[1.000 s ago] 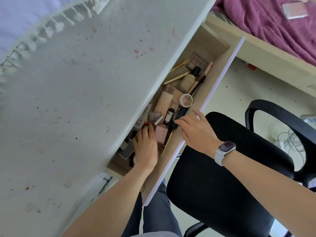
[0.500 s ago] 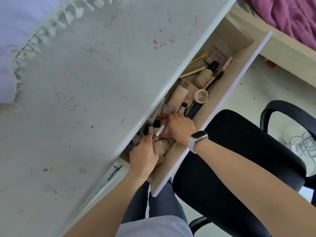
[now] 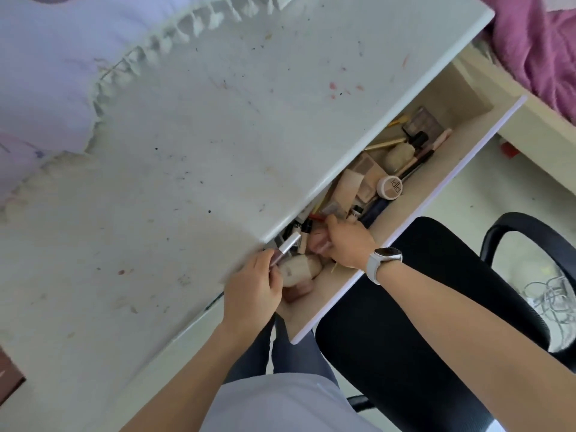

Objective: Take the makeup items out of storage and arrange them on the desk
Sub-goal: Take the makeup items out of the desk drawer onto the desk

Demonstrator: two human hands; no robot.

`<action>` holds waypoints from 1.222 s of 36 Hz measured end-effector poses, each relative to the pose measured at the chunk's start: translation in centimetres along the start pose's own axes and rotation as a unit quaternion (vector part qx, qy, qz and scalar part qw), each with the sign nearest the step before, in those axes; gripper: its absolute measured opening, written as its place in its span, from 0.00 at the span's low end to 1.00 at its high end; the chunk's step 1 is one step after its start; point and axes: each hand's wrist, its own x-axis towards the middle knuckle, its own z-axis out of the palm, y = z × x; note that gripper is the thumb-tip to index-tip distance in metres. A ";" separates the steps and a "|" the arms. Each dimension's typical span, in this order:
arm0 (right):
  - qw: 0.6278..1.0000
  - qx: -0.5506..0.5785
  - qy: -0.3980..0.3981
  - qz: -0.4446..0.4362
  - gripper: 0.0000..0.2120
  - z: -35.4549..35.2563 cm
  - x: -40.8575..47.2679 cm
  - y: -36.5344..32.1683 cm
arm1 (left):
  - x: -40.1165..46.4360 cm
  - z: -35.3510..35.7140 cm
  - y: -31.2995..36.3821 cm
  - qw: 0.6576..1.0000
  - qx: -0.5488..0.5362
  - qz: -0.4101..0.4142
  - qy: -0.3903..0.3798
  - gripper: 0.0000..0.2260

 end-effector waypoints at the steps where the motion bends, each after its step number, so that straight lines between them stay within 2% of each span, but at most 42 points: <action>1: 1.000 0.007 0.006 -0.001 0.21 -0.2 -0.3 0.0 | 0.1 -0.3 0.0 1.000 -0.013 0.002 0.010 0.12; 4: 0.990 0.137 0.012 0.034 0.22 -1.6 -1.6 0.0 | 0.5 -1.2 0.1 0.997 -0.071 -0.006 0.041 0.12; 8: 0.918 0.392 0.037 0.053 0.19 -5.0 -3.6 -0.2 | 1.0 -2.8 0.1 0.979 -0.181 -0.035 0.086 0.14; 11: 0.872 0.478 0.101 0.036 0.17 -8.0 -4.5 -1.6 | 2.1 -4.6 -0.5 0.954 -0.262 -0.096 0.109 0.12; 13: 0.847 0.518 0.114 0.031 0.16 -9.6 -4.1 -3.5 | 3.3 -5.9 -1.4 0.932 -0.307 -0.158 0.106 0.08; 16: 0.846 0.515 0.139 0.020 0.15 -11.2 -1.7 -7.4 | 5.2 -7.8 -3.6 0.903 -0.351 -0.217 0.115 0.07; 19: 0.850 0.505 0.154 0.011 0.15 -11.8 1.9 -11.7 | 7.4 -10.0 -6.2 0.889 -0.349 -0.247 0.165 0.04; 24: 0.854 0.508 0.116 0.005 0.17 -12.5 7.7 -18.1 | 10.9 -12.8 -10.4 0.878 -0.334 -0.278 0.199 0.04; 27: 0.861 0.499 0.097 -0.003 0.18 -13.2 10.3 -20.8 | 12.7 -13.6 -12.3 0.883 -0.315 -0.279 0.208 0.04; 30: 0.870 0.484 0.097 -0.017 0.16 -14.0 12.0 -22.4 | 13.9 -13.6 -13.0 0.902 -0.279 -0.257 0.206 0.04; 37: 0.915 0.386 0.103 -0.053 0.14 -13.9 12.9 -22.9 | 14.0 -12.7 -13.1 0.915 -0.240 -0.237 0.223 0.04; 39: 0.916 0.380 0.118 -0.051 0.21 -13.6 12.9 -22.4 | 14.1 -12.6 -12.8 0.919 -0.226 -0.235 0.224 0.07; 40: 0.913 0.384 0.125 -0.054 0.21 -13.4 12.8 -22.2 | 14.1 -12.6 -12.7 0.920 -0.222 -0.234 0.222 0.08; 44: 0.885 0.435 0.155 -0.059 0.10 -13.6 12.5 -21.4 | 13.7 -12.6 -12.2 0.923 -0.230 -0.215 0.219 0.14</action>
